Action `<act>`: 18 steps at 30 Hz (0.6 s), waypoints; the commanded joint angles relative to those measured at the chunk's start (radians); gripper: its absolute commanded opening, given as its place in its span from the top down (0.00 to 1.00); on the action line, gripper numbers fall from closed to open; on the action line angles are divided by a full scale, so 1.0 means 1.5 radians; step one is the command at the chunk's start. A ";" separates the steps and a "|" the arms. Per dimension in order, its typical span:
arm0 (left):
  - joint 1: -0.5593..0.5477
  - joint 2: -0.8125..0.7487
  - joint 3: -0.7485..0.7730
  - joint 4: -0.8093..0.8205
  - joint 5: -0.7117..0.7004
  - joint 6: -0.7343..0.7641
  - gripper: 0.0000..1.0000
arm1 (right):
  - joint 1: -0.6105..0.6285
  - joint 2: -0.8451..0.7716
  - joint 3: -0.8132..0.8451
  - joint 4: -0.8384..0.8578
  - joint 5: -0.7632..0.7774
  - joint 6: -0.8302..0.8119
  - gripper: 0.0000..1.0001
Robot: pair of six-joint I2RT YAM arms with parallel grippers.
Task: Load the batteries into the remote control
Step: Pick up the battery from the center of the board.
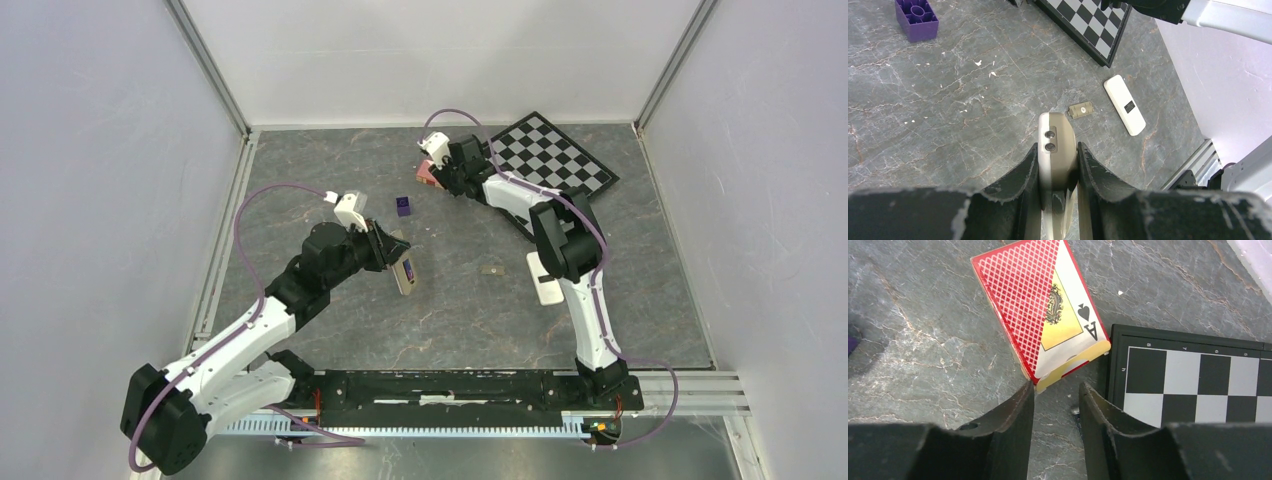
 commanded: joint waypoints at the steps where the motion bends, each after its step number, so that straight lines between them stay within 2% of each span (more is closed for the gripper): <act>1: 0.004 -0.003 0.018 0.030 0.004 0.005 0.98 | -0.018 0.010 0.003 0.002 0.014 -0.007 0.60; 2: 0.004 -0.004 0.017 0.028 0.004 0.006 0.98 | -0.020 0.001 -0.011 0.009 0.008 -0.008 0.64; 4: 0.004 -0.005 0.015 0.028 0.002 0.006 0.98 | -0.021 -0.013 -0.028 0.020 0.007 -0.011 0.63; 13: 0.006 0.001 0.012 0.031 0.003 0.005 0.98 | -0.027 -0.081 -0.101 0.058 -0.021 -0.031 0.46; 18: 0.008 0.002 0.015 0.032 0.007 0.005 0.98 | -0.037 -0.046 -0.056 0.013 -0.044 -0.037 0.43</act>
